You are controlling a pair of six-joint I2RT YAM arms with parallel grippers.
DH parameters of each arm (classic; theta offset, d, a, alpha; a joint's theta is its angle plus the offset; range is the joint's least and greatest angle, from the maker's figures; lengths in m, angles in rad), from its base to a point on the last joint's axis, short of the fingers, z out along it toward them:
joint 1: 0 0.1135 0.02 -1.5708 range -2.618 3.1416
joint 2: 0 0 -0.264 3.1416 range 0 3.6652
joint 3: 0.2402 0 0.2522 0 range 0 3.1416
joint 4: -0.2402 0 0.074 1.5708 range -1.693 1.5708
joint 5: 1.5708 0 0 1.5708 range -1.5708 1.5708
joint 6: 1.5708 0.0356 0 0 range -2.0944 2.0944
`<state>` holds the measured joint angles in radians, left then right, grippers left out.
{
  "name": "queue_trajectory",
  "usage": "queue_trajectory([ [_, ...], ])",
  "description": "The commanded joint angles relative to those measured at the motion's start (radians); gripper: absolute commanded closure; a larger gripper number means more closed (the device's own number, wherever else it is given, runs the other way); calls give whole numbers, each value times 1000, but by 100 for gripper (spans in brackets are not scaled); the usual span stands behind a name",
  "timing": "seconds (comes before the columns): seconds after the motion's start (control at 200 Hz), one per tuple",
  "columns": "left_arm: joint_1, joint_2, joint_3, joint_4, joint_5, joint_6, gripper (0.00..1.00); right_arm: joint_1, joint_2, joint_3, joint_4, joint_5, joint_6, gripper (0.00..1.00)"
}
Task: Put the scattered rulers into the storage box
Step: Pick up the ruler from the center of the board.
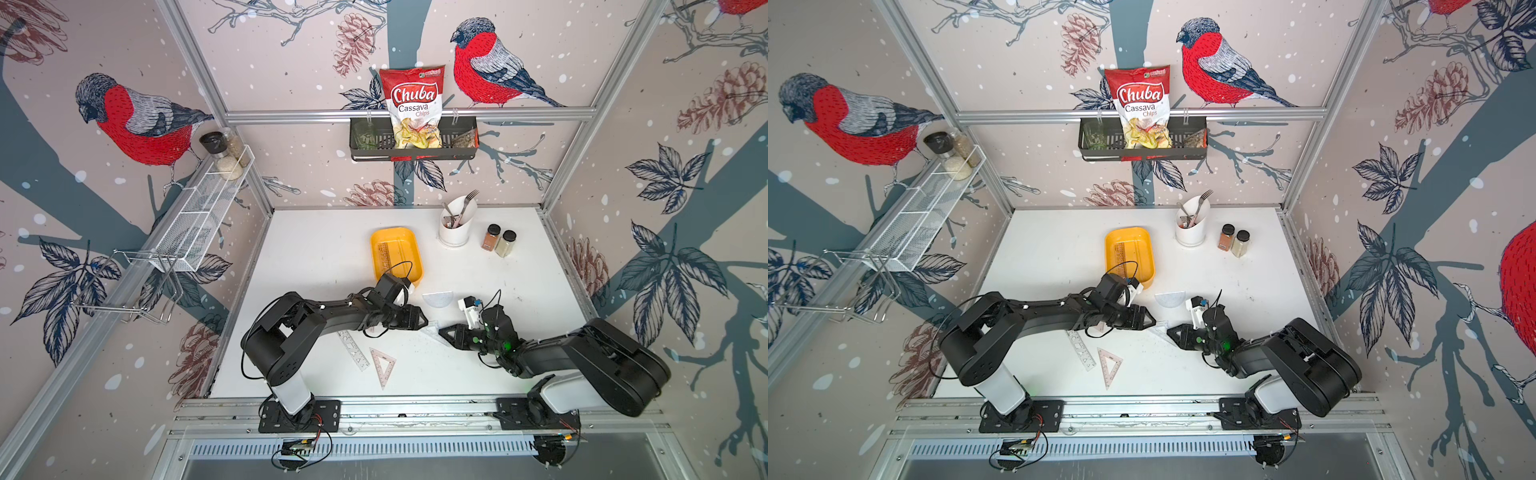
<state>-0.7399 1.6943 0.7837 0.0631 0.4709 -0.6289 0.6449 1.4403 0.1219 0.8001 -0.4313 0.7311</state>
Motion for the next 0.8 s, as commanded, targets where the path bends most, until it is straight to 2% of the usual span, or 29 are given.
queue_trajectory([
  [0.0, -4, 7, -14, -128, -17, -1, 29, 0, 1, -6, -65, 19, -13, 74],
  [0.22, -16, 12, -47, -64, 33, -33, 33, 9, 26, -4, -38, 15, -4, 74],
  [0.46, -29, 20, -67, 1, 83, -65, 45, 19, 58, -1, -3, 13, 9, 74],
  [0.565, -29, 23, -68, 15, 92, -70, 54, 22, 60, -1, -2, 12, 11, 74],
  [0.795, -30, 21, -59, 12, 95, -70, 85, 22, 41, 5, -20, 8, 7, 74],
])
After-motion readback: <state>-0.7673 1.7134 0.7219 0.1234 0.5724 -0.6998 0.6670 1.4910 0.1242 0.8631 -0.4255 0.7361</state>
